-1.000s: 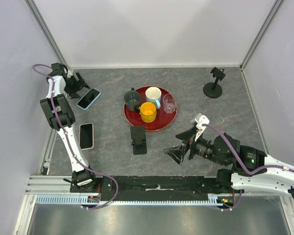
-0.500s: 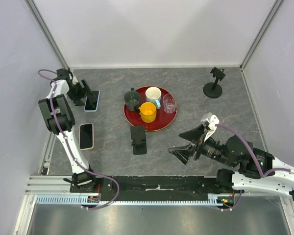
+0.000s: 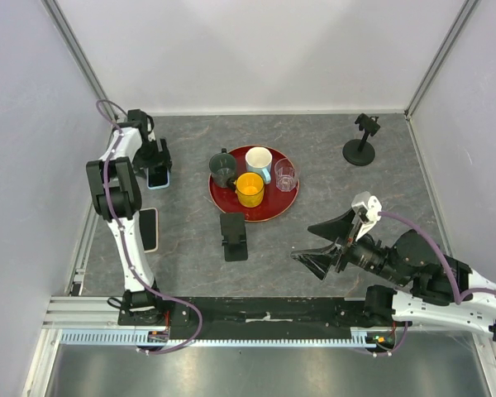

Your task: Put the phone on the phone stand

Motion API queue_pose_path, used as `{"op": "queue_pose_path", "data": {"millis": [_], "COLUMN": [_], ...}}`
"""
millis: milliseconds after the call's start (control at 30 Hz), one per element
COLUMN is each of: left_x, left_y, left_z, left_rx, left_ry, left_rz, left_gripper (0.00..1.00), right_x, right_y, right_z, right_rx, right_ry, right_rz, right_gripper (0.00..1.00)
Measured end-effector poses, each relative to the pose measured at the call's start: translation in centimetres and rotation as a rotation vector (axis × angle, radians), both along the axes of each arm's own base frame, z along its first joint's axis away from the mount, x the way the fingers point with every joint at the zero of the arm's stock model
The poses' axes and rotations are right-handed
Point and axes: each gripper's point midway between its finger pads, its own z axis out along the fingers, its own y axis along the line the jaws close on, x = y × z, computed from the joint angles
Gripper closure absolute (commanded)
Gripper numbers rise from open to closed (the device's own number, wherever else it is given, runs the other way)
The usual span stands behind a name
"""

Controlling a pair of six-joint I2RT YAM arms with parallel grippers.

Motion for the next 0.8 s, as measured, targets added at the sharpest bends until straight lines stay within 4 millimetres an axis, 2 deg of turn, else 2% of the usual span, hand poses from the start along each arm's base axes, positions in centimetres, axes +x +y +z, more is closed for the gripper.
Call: {"op": "queue_pose_path", "data": {"millis": [367, 400, 433, 567, 600, 667, 700, 767, 800], "left_x": [0.74, 0.77, 0.82, 0.85, 0.87, 0.88, 0.88, 0.88, 0.88], "left_y": [-0.11, -0.16, -0.16, -0.25, -0.28, -0.27, -0.27, -0.25, -0.25], "left_z": [-0.19, -0.22, -0.19, -0.18, -0.17, -0.17, -0.17, -0.17, -0.17], "left_rx": [0.098, 0.101, 0.105, 0.112, 0.113, 0.113, 0.113, 0.114, 0.114], "left_ry": [0.095, 0.096, 0.097, 0.104, 0.104, 0.104, 0.104, 0.104, 0.104], "left_rz": [-0.09, -0.095, -0.101, -0.114, -0.118, -0.12, -0.12, -0.12, -0.12], "left_gripper": [0.1, 0.21, 0.26, 0.29, 0.32, 0.44, 0.56, 0.65, 0.77], "right_x": [0.34, 0.38, 0.42, 0.57, 0.6, 0.7, 0.72, 0.76, 0.78], "right_y": [-0.15, -0.06, 0.04, 0.17, 0.16, 0.11, 0.1, 0.14, 0.17], "right_z": [-0.18, -0.29, -0.4, -0.61, -0.62, -0.62, -0.62, -0.67, -0.73], "right_rx": [-0.008, -0.013, -0.018, -0.028, -0.029, -0.03, -0.03, -0.033, -0.035], "right_ry": [0.0, 0.001, 0.002, 0.002, 0.002, -0.001, -0.001, 0.0, 0.0], "right_rz": [-0.021, -0.022, -0.022, -0.027, -0.029, -0.035, -0.036, -0.037, -0.038], "right_gripper": [0.02, 0.02, 0.02, 0.02, 0.02, 0.02, 0.02, 0.02, 0.02]}}
